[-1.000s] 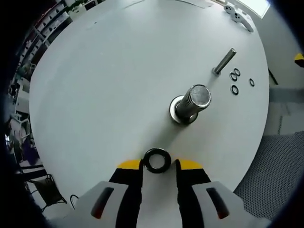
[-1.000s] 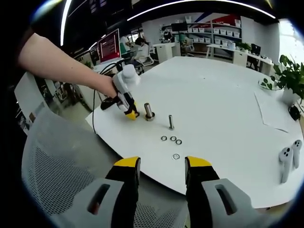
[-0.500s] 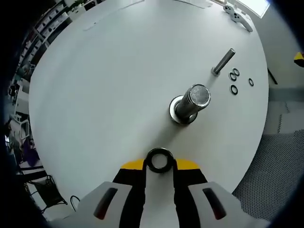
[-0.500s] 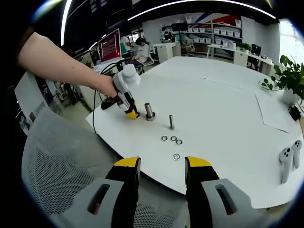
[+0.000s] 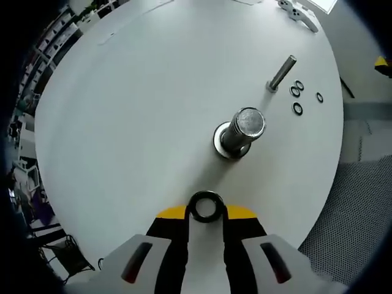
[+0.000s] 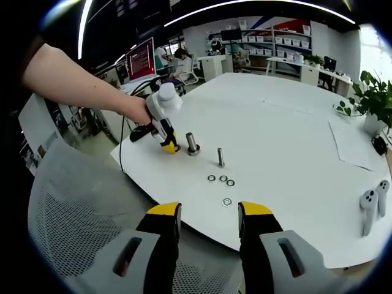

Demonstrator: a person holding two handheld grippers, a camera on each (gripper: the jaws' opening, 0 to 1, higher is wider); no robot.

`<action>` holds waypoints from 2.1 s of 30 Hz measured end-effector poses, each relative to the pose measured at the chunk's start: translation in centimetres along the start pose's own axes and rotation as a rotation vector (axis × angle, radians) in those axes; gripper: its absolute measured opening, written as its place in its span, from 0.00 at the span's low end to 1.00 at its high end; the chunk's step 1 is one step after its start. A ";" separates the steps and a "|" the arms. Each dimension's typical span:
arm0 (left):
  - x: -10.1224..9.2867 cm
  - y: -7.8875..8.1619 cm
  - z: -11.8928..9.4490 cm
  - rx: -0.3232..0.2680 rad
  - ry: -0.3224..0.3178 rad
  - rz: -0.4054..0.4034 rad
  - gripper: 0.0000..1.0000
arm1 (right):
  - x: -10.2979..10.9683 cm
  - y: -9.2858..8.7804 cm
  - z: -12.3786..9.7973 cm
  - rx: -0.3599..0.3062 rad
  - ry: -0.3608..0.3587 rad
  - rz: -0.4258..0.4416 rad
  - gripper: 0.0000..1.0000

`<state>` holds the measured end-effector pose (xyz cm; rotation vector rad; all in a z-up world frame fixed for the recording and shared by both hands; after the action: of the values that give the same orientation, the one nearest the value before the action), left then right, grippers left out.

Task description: Place the washer onto the threaded stud by aligning its center hole with the stud, sliding it down to the base, and recovering from edge contact or off-axis alignment until the washer reaches the visible bottom stop.

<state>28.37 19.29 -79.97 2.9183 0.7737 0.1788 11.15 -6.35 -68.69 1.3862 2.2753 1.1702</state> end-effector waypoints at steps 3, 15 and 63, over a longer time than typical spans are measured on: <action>0.0 0.0 0.0 -0.004 0.004 0.006 0.18 | 0.0 0.0 0.0 0.002 0.003 -0.003 0.40; -0.1 0.1 -0.4 -0.017 -0.009 0.020 0.18 | 0.1 0.0 0.1 0.006 0.007 -0.003 0.40; -0.8 7.0 -5.0 -0.095 -0.039 0.181 0.18 | 0.3 0.1 0.2 0.003 0.021 -0.012 0.39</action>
<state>30.37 13.25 -74.14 2.8889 0.4814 0.1689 11.15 -6.01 -68.66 1.3656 2.2975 1.1837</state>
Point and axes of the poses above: the point that each gripper's makers call its tool centre point, and the gripper's own axes: z roughly forward along the fingers, x roughly to its left, y roughly out of its top, the point moved 6 cm from there along -z, roughly backward along the fingers, and after that the axes turned 4 degrees about y, right-handed, at the moved point
